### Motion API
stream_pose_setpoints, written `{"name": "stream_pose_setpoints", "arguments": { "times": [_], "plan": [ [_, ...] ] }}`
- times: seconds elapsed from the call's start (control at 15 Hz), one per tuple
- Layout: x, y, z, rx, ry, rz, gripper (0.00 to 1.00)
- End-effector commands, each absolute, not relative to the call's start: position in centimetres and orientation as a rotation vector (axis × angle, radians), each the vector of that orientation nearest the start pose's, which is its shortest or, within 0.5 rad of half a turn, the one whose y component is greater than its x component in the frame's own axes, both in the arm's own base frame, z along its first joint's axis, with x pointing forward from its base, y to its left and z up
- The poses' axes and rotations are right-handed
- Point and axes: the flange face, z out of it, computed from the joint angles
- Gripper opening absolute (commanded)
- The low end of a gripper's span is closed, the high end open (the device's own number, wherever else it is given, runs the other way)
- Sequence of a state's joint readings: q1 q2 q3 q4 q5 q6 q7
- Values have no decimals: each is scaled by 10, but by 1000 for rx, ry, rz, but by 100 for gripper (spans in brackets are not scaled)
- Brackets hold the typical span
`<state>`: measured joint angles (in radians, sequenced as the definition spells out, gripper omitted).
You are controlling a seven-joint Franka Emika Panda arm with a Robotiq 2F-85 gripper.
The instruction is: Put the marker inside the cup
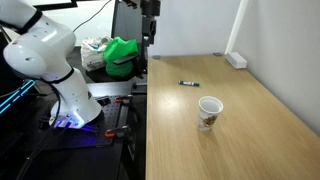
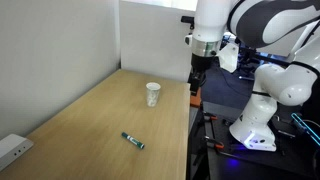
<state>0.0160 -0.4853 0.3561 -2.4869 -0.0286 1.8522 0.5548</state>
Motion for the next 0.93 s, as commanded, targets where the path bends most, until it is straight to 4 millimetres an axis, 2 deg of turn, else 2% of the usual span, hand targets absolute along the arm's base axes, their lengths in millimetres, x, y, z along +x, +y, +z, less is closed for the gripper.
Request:
{"name": "stream_pose_setpoints", "arguments": {
  "times": [0.0,0.4,0.87],
  "plan": [
    [357,139,436,-3365,380,133,100],
    [365,136,435,-3364,364,92,100],
    [396,130,427,-3290,249,-74,100]
  ]
}}
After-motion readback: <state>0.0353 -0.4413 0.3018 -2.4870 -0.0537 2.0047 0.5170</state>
